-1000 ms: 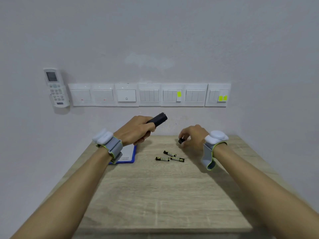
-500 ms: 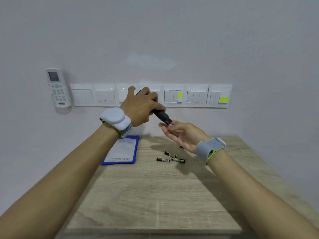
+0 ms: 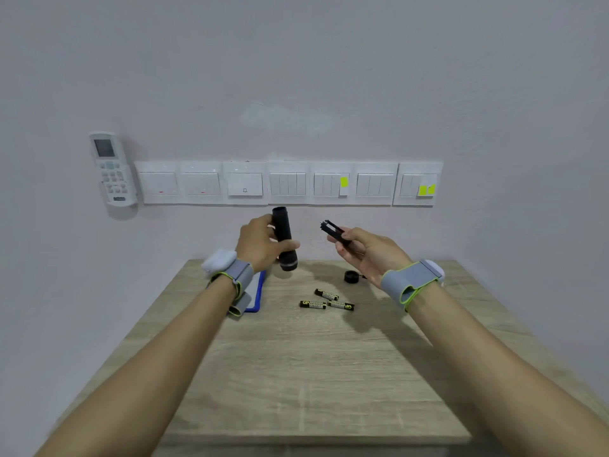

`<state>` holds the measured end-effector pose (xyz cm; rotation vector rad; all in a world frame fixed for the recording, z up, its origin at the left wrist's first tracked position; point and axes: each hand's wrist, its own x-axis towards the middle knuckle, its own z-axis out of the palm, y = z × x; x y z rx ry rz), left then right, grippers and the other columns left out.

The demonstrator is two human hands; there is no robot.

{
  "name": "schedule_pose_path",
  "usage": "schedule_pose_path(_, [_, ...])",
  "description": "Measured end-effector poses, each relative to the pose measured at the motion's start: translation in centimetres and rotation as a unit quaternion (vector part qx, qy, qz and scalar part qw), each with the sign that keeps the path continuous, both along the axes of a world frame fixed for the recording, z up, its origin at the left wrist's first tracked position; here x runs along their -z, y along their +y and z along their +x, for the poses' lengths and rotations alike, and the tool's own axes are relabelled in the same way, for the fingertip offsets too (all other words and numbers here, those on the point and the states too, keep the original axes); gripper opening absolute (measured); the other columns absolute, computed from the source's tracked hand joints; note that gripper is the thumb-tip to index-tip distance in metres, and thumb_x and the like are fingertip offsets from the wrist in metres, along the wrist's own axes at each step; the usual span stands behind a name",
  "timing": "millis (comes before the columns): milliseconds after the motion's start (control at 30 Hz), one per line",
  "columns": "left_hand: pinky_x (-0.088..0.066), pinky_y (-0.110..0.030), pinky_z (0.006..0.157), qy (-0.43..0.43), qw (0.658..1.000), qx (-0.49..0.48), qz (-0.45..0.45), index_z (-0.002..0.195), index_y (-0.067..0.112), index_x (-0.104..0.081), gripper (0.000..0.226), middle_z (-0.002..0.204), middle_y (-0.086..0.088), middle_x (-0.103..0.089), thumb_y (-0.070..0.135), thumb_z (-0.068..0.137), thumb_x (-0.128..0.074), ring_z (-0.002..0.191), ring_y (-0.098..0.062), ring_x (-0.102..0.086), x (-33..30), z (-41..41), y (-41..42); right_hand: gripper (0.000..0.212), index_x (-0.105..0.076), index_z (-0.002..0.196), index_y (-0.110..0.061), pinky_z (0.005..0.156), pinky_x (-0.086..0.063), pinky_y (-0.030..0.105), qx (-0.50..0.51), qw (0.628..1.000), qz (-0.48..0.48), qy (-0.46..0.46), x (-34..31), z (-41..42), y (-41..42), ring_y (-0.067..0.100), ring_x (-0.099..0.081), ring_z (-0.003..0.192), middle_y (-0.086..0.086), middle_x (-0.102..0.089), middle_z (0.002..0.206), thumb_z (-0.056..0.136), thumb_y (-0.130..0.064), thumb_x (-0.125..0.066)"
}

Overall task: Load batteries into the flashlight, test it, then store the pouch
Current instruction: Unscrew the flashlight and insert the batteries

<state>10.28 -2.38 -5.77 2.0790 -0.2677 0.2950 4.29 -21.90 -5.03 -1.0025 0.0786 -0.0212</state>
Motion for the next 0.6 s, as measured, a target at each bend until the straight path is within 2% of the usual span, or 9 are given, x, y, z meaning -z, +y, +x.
schedule_pose_path(100, [-0.061, -0.046, 0.063, 0.025, 1.000, -0.011, 0.010, 0.114, 0.011, -0.060, 0.061, 0.095, -0.011, -0.071, 0.027, 0.063, -0.089, 0.084, -0.030, -0.069, 1.3, 0.3, 0.0, 0.025, -0.059, 0.110, 0.012, 0.070, -0.057, 0.019, -0.003, 1.000, 0.012, 0.005, 0.1, -0.1, 0.3, 0.019, -0.066, 0.074, 0.028, -0.064, 0.106, 0.089, 0.008, -0.045])
schedule_pose_path(200, [-0.060, -0.047, 0.070, 0.027, 0.998, -0.007, 0.051, 0.113, 0.016, -0.061, 0.068, 0.095, -0.008, -0.072, 0.038, 0.055, -0.090, 0.084, -0.028, -0.069, 2.5, 0.7, 0.0, 0.026, -0.061, 0.110, 0.013, 0.068, -0.060, 0.021, 0.012, 1.000, 0.013, 0.009, 0.4, 0.0, 0.6, 0.021, -0.066, 0.077, 0.025, -0.065, 0.102, 0.087, 0.009, -0.049])
schedule_pose_path(333, [-0.055, -0.045, 0.085, 0.021, 0.994, -0.017, 0.109, 0.118, 0.014, -0.062, 0.071, 0.112, -0.008, -0.070, 0.038, 0.057, -0.090, 0.097, -0.024, -0.066, 1.9, -0.1, -0.1, 0.024, -0.060, 0.109, 0.014, 0.068, -0.061, 0.026, 0.016, 0.999, 0.036, 0.014, 0.7, 0.2, 0.7, 0.026, -0.064, 0.080, 0.022, -0.064, 0.097, 0.087, 0.011, -0.052])
schedule_pose_path(400, [-0.051, -0.042, 0.091, -0.029, 0.988, -0.066, 0.138, 0.126, 0.012, -0.057, 0.077, 0.119, -0.004, -0.065, 0.034, 0.060, -0.089, 0.104, -0.024, -0.062, 0.7, -1.1, 0.0, 0.021, -0.061, 0.107, 0.013, 0.070, -0.061, 0.028, 0.002, 0.999, 0.041, 0.019, 0.6, 0.2, 0.7, 0.027, -0.065, 0.081, 0.022, -0.064, 0.095, 0.088, 0.010, -0.052])
schedule_pose_path(433, [-0.052, -0.041, 0.088, -0.075, 0.985, -0.098, 0.125, 0.127, 0.013, -0.055, 0.073, 0.117, -0.002, -0.064, 0.031, 0.064, -0.087, 0.100, -0.023, -0.062, 0.1, -1.9, 0.0, 0.019, -0.062, 0.105, 0.010, 0.072, -0.061, 0.028, -0.005, 0.999, 0.034, 0.025, 0.6, 0.2, 0.8, 0.027, -0.065, 0.081, 0.021, -0.065, 0.094, 0.089, 0.009, -0.053])
schedule_pose_path(500, [-0.058, -0.036, 0.070, -0.155, 0.981, -0.110, 0.025, 0.116, 0.013, -0.062, 0.047, 0.103, -0.001, -0.068, 0.020, 0.073, -0.080, 0.078, -0.020, -0.065, -1.6, -3.6, -0.5, 0.021, -0.065, 0.108, 0.004, 0.071, -0.058, 0.026, -0.009, 0.999, 0.005, 0.037, 0.6, 0.2, 0.8, 0.023, -0.064, 0.079, 0.015, -0.066, 0.092, 0.088, 0.003, -0.058])
schedule_pose_path(567, [-0.058, -0.032, 0.049, -0.115, 0.988, -0.064, -0.081, 0.104, 0.011, -0.068, 0.027, 0.090, -0.005, -0.071, 0.012, 0.079, -0.076, 0.060, -0.021, -0.067, -3.0, -4.9, -1.4, 0.029, -0.065, 0.115, 0.004, 0.070, -0.058, 0.022, -0.012, 0.999, -0.001, 0.030, 0.3, 0.4, 1.0, 0.020, -0.062, 0.080, 0.014, -0.068, 0.097, 0.087, 0.000, -0.061])
schedule_pose_path(600, [-0.057, -0.030, 0.045, -0.075, 0.990, -0.041, -0.111, 0.105, 0.010, -0.068, 0.025, 0.088, -0.006, -0.072, 0.011, 0.080, -0.075, 0.057, -0.021, -0.066, -3.4, -5.2, -1.8, 0.031, -0.063, 0.117, 0.005, 0.072, -0.058, 0.022, -0.020, 1.000, 0.004, 0.022, 0.2, 0.4, 1.2, 0.019, -0.063, 0.082, 0.015, -0.068, 0.101, 0.087, 0.000, -0.061])
